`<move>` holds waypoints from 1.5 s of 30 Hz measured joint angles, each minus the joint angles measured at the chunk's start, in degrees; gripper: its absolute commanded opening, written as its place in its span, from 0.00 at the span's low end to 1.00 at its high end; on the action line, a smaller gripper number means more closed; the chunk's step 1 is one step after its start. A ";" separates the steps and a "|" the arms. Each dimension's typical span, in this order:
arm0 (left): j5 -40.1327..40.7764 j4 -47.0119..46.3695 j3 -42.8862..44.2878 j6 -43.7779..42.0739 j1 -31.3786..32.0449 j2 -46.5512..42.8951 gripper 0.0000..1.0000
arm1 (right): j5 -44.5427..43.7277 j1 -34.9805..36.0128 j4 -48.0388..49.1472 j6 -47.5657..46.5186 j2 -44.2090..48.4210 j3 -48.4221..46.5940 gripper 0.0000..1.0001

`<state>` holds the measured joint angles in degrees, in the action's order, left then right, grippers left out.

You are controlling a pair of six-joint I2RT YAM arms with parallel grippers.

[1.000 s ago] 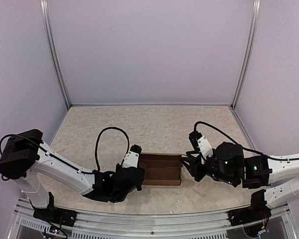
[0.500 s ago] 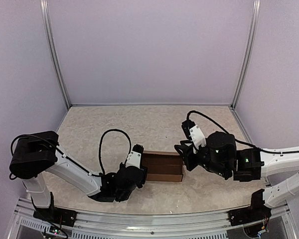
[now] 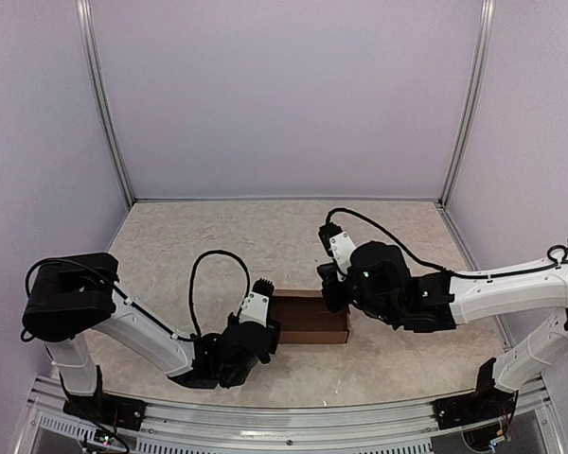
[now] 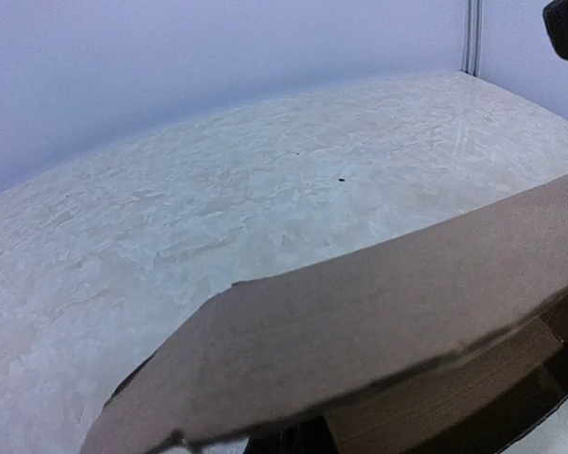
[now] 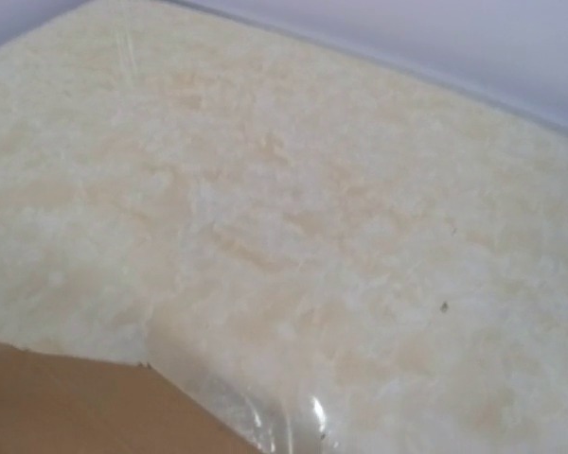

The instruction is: Fold the paper box

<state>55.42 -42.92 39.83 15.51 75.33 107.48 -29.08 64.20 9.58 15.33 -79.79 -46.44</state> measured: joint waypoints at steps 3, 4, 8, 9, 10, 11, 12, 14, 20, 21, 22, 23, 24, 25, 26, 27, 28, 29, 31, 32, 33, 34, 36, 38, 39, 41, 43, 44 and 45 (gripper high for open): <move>0.76 -0.44 0.09 -0.83 0.63 0.59 0.00 | 0.42 0.00 0.92 0.98 -3.04 0.00 0.00; 1.05 -0.48 0.17 -0.96 0.81 0.74 0.00 | 0.52 0.00 1.25 1.29 -3.91 0.00 0.00; 1.66 -0.66 0.66 -1.73 1.09 1.36 0.00 | 0.81 0.00 2.51 2.49 -6.29 0.00 0.00; 1.84 -0.66 0.76 -1.90 1.16 1.51 0.01 | 0.90 0.00 2.78 2.82 -6.67 0.00 0.00; 2.01 -0.63 0.83 -2.05 1.25 1.57 0.06 | 0.92 0.00 2.97 3.13 -6.97 0.00 0.00; 2.12 -0.61 0.94 -2.16 1.36 1.66 0.11 | 0.96 0.00 3.23 3.54 -7.30 0.04 0.00; 2.23 -0.50 1.03 -2.25 1.42 1.68 0.14 | 0.98 0.00 3.61 3.87 -7.61 0.13 0.00; 2.12 0.39 1.05 -2.40 1.73 1.77 0.21 | 0.98 0.00 4.11 4.52 -8.11 0.50 0.00; 3.13 2.36 1.03 -2.54 3.28 1.86 0.45 | 0.94 0.00 5.20 6.27 -9.16 2.51 0.00; 3.39 2.58 1.03 -2.54 3.69 1.81 0.48 | 0.96 0.00 5.31 6.49 -9.38 2.69 0.00; 3.67 2.86 1.01 -2.73 4.20 1.66 0.51 | 0.96 0.00 5.46 6.78 -9.62 2.86 0.00; 4.04 3.19 1.01 -2.89 4.85 1.40 0.53 | 0.96 0.02 5.57 6.93 -9.88 3.02 0.00; 4.39 3.50 1.01 -3.08 5.49 1.05 0.56 | 0.96 0.02 5.92 7.10 -10.12 3.19 0.00; 4.83 3.63 0.98 -3.34 6.14 0.66 0.58 | 0.94 0.02 6.29 7.28 -10.36 3.32 0.00; 5.22 3.74 0.98 -3.69 6.80 0.17 0.59 | 0.92 0.02 6.69 7.41 -10.51 3.41 0.00; 5.68 3.85 0.98 -4.04 7.45 -0.26 0.61 | 0.90 0.02 7.08 7.54 -10.64 3.50 0.00; 6.25 4.02 1.01 -4.46 8.17 -0.72 0.62 | 0.87 0.02 7.52 7.72 -10.82 3.54 0.00; 6.82 4.26 1.01 -4.83 8.74 -1.05 0.64 | 0.90 0.07 7.87 7.89 -10.99 3.54 0.00; 8.20 5.03 1.01 -5.75 10.23 -1.90 0.66 | 0.87 0.13 8.57 8.13 -11.47 3.54 0.00; 8.72 5.42 1.01 -6.19 10.88 -2.29 0.67 | 0.90 0.17 8.90 8.26 -11.65 3.54 0.00; 9.46 6.08 1.01 -6.67 11.69 -2.97 0.68 | 0.81 0.17 9.35 8.35 -11.82 3.54 0.00; 9.92 6.69 1.01 -6.86 12.20 -3.54 0.68 | 0.79 0.17 9.62 8.37 -11.96 3.56 0.00; 10.93 8.48 1.01 -6.80 13.22 -5.66 0.69 | 0.76 0.17 9.94 8.37 -12.26 3.80 0.00; 11.34 10.51 1.01 -6.40 13.97 -8.46 0.71 | 0.79 0.17 9.99 8.46 -12.57 4.17 0.00; 11.37 11.56 1.01 -6.10 14.16 -9.77 0.73 | 0.79 0.17 9.97 8.57 -12.76 4.44 0.00; 11.32 13.70 1.01 -5.66 14.27 -12.85 0.75 | 0.79 0.20 9.97 8.76 -13.09 5.03 0.00; 10.71 15.74 1.01 -5.46 14.12 -15.96 0.75 | 0.79 0.46 9.94 8.98 -13.16 5.55 0.00; 10.36 16.50 1.01 -5.42 13.94 -17.38 0.75 | 0.79 0.50 9.99 9.07 -13.16 5.79 0.00; 8.79 18.01 1.07 -5.25 13.31 -19.15 0.75 | 0.79 0.50 9.97 9.20 -13.16 5.95 0.00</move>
<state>64.20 -24.91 40.91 10.26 88.64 88.33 -28.29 64.71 19.55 24.53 -92.95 -40.49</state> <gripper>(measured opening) 0.749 0.003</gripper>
